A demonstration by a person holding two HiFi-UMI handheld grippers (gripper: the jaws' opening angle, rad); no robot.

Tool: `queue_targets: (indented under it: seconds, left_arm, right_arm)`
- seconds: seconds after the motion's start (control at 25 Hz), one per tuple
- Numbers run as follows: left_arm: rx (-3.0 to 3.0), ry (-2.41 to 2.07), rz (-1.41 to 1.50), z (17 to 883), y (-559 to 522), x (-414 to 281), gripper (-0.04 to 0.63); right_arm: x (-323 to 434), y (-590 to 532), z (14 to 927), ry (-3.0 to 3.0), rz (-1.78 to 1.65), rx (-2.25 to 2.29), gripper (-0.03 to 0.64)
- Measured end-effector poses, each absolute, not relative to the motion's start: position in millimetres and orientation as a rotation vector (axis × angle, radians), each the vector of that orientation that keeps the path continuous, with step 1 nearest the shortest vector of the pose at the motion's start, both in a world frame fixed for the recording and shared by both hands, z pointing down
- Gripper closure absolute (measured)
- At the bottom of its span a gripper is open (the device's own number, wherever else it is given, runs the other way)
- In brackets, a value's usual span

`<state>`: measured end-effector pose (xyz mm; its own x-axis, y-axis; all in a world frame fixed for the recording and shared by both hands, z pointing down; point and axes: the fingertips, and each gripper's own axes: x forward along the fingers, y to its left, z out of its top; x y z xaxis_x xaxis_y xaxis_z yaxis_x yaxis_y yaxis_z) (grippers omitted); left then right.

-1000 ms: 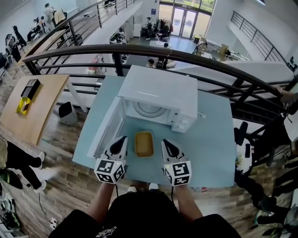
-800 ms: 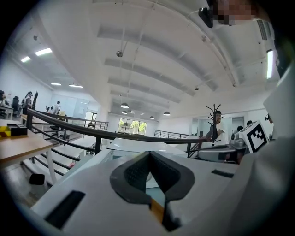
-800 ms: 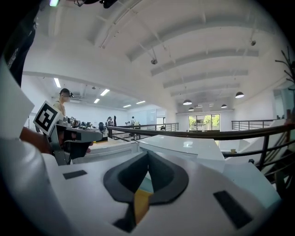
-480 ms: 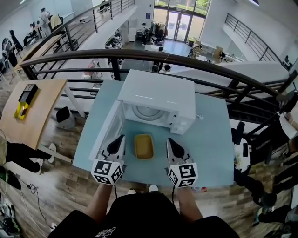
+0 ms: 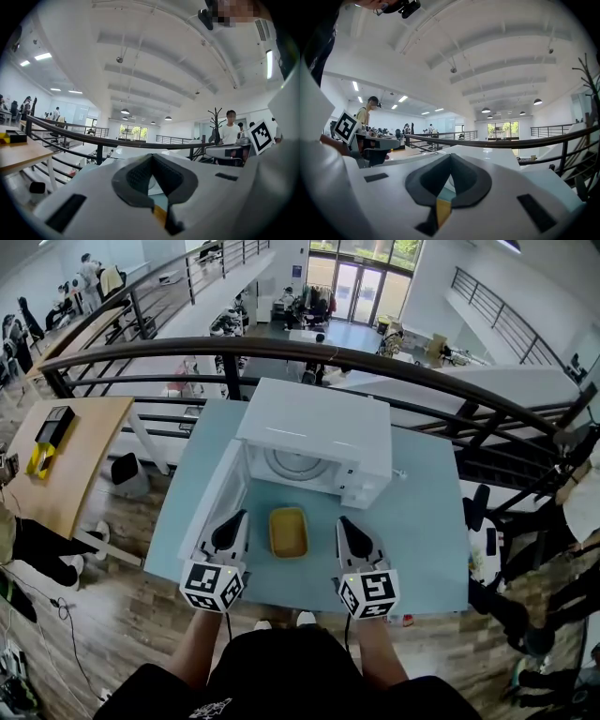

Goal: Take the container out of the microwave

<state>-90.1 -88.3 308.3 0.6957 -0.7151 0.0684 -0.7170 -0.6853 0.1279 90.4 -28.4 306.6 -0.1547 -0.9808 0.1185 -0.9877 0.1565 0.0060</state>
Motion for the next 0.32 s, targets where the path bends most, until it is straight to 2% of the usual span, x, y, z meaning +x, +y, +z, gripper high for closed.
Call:
queue_targets:
  seconds: [0.32]
  left_arm:
    - [2.757, -1.162, 0.035, 312.6, -79.5, -89.2, 0.588]
  right_arm:
    - [88.0, -21.8, 309.0, -2.311, 0.108, 1.959, 0.609]
